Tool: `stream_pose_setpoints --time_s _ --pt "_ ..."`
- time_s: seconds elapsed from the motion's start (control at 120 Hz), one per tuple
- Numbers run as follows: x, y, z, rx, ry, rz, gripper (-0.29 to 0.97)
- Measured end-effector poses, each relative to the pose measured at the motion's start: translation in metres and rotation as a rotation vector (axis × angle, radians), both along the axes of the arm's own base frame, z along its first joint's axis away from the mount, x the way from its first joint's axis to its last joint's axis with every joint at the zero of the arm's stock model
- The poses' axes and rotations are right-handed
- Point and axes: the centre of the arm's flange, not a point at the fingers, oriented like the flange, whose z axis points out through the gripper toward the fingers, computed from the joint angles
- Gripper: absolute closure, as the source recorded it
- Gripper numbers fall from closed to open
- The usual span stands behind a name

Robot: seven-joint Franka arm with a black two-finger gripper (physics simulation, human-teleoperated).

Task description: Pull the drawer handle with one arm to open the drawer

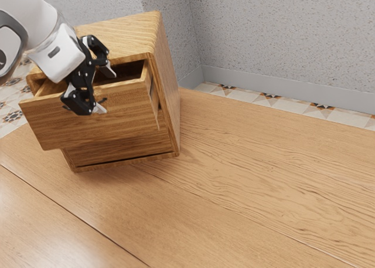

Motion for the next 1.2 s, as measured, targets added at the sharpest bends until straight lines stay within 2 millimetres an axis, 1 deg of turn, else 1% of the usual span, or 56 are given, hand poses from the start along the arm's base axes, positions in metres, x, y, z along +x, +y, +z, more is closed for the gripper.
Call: stream_pose_setpoints --time_s 0.033,0.092,0.167,0.183,0.233,0.275,0.317,0.358,0.467,0.558,0.65,0.858,1.008,1.2 --pt "-0.009 0.002 0.005 -0.002 0.003 0.008 0.05" --pt "-0.031 0.008 0.014 -0.006 -0.001 0.018 0.03" --pt "-0.053 0.015 0.016 -0.008 0.001 0.030 0.02" --pt "-0.059 0.021 0.014 -0.014 0.001 0.038 0.02" --pt "-0.081 0.051 0.003 -0.049 -0.011 0.079 0.01" --pt "-0.092 0.075 -0.006 -0.077 -0.020 0.111 0.01" --pt "-0.102 0.088 -0.010 -0.079 -0.035 0.128 0.01" --pt "-0.107 0.094 -0.010 -0.067 -0.050 0.136 0.01" --pt "-0.108 0.100 -0.010 -0.041 -0.073 0.144 0.00" --pt "-0.109 0.116 -0.013 -0.043 -0.082 0.169 0.00" --pt "-0.107 0.122 -0.016 -0.041 -0.083 0.180 0.00" --pt "-0.093 0.121 -0.029 -0.028 -0.057 0.183 0.00" --pt "-0.088 0.116 -0.038 -0.029 -0.041 0.175 0.00" --pt "-0.081 0.114 -0.042 -0.024 -0.043 0.170 0.00"
